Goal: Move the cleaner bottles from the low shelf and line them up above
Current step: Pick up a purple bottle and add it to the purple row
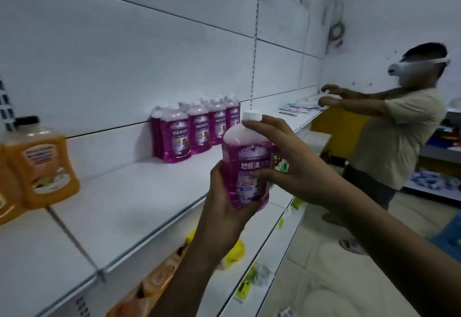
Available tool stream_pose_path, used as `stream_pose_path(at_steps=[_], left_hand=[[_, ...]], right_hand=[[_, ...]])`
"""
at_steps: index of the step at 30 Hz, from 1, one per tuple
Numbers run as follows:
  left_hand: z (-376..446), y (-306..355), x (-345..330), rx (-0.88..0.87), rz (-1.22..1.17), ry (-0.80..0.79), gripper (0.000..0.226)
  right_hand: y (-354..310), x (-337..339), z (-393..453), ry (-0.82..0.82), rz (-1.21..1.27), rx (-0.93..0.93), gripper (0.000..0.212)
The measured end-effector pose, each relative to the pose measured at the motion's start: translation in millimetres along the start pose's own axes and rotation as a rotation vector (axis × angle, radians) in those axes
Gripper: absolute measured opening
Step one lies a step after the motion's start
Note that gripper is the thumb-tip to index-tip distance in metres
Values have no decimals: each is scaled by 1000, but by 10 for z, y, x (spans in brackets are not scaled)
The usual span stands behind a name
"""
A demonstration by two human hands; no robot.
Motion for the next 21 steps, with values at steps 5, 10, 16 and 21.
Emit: stream_pose_path(at_steps=[5, 10, 16, 21], left_hand=[[914, -439, -158, 21, 14, -7, 78], [1739, -942, -444, 80, 129, 3, 79], [2784, -1663, -681, 179, 576, 128, 81], [3299, -1933, -858, 318, 1099, 221, 88]], right_hand=[[895, 207, 477, -62, 12, -47, 91], [1823, 297, 862, -2, -32, -42, 89], [3050, 301, 1395, 29, -4, 90, 86], [3979, 327, 2026, -8, -22, 162, 83]])
Point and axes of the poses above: each hand's wrist, its own z-axis towards the middle knuckle, its own x-axis out of the back of the hand, y = z × x, the point moved 2 cm from there along z, towards the middle knuckle, and after that the axes turned 6 degrees about -y, right-handed, at the moved point
